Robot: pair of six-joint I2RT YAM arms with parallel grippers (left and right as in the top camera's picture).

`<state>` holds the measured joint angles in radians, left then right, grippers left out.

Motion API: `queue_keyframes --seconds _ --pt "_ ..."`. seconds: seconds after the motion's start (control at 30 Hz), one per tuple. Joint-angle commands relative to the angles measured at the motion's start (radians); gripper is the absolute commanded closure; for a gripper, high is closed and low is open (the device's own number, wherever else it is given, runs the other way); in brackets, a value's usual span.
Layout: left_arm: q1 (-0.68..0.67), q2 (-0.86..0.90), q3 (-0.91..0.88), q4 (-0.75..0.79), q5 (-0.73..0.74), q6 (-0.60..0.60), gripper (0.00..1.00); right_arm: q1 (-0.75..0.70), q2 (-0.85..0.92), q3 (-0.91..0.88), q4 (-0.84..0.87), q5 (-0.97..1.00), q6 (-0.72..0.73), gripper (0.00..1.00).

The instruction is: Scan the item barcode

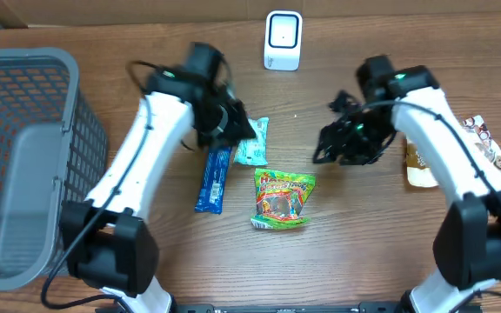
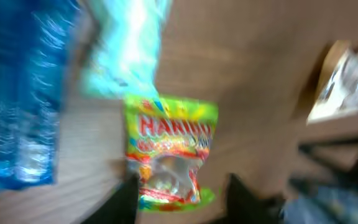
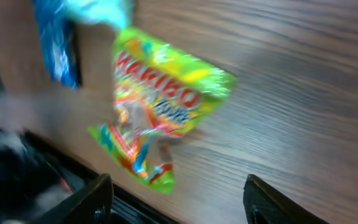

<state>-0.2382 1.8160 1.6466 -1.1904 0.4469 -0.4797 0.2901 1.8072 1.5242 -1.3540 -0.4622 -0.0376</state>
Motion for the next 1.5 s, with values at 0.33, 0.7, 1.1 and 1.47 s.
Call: queue_keyframes --seconds 0.33,0.7,1.1,1.47 --pt "0.267 -0.019 0.077 -0.018 -0.166 0.152 0.26 0.64 -0.094 -0.089 0.06 0.439 -0.101 0.15" --pt "0.275 -0.019 0.077 -0.018 -0.195 0.17 0.25 0.636 -0.094 -0.397 0.41 0.527 -0.101 0.02" --pt "0.275 -0.019 0.077 -0.017 -0.219 0.17 0.25 0.548 -0.092 -0.541 0.579 0.566 -0.061 0.67" --pt "0.275 -0.019 0.077 -0.018 -0.219 0.17 0.25 0.517 -0.092 -0.384 0.418 0.546 0.186 0.96"
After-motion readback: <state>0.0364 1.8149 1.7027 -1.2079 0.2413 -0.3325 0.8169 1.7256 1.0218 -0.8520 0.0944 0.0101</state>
